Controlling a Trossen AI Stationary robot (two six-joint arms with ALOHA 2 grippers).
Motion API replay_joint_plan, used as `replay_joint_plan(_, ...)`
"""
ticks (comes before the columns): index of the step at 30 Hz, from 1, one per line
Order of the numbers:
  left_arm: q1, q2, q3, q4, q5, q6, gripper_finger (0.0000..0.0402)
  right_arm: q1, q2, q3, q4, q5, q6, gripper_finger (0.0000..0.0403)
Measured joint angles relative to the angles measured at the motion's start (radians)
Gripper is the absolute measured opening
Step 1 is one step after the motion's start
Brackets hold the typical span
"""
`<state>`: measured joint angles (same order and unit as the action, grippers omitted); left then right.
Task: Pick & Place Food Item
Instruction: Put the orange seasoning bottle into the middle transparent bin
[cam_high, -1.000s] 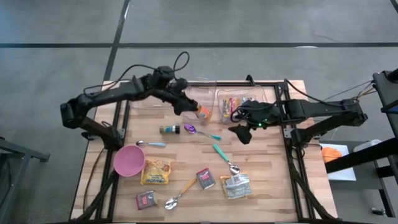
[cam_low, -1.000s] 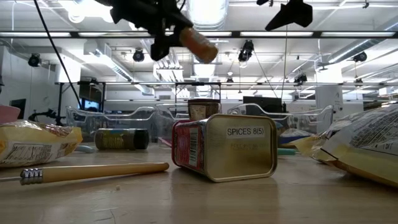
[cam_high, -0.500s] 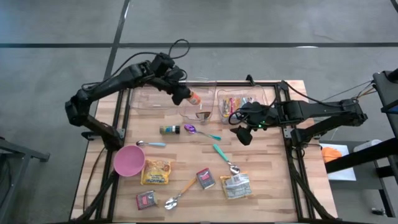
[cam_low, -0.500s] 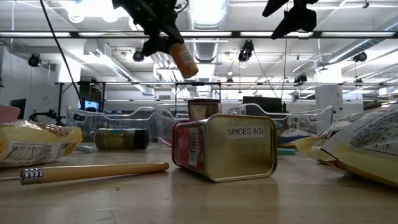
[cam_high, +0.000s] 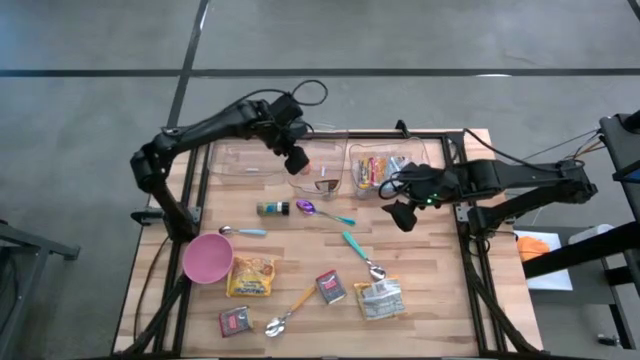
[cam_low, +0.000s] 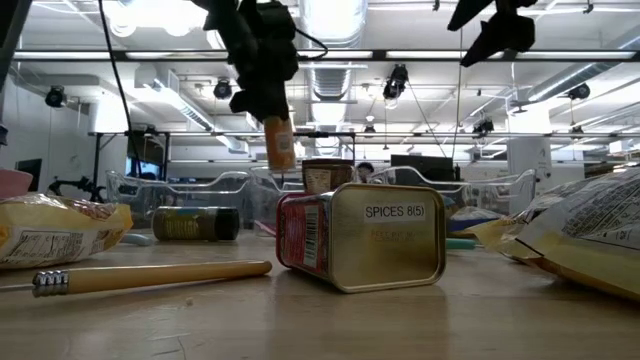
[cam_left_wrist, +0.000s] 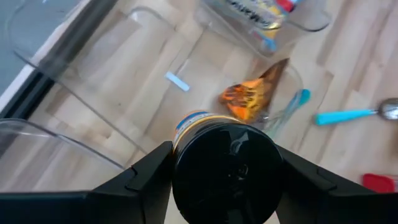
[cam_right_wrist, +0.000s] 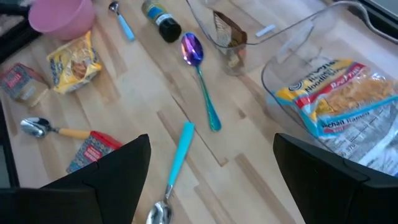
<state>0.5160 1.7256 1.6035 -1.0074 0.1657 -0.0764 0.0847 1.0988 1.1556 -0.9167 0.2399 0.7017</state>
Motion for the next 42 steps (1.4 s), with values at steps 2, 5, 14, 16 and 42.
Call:
replay_joint_plan(2, -0.007, 0.008, -0.003, 0.001, -0.009, 0.007, 0.0218, 0.0, -0.025, -0.017, 0.0, 0.014, 0.018, 0.0333)
replay_joint_plan(5, -0.028, 0.028, -0.003, 0.0, -0.016, 0.028, 0.0218, 0.0, -0.058, -0.048, 0.01, 0.026, 0.044, 0.0333)
replay_joint_plan(14, -0.068, 0.077, -0.004, 0.009, -0.065, 0.062, 0.0218, 0.0, -0.105, -0.126, 0.031, 0.027, 0.115, 0.0333)
replay_joint_plan(16, -0.068, 0.089, -0.004, 0.012, -0.07, 0.062, 0.0218, 0.0, -0.104, -0.133, 0.042, 0.025, 0.114, 0.0333)
replay_joint_plan(42, -0.099, 0.216, -0.057, 0.116, -0.114, 0.026, 0.0218, 0.003, -0.1, -0.151, 0.082, 0.014, 0.111, 0.0333)
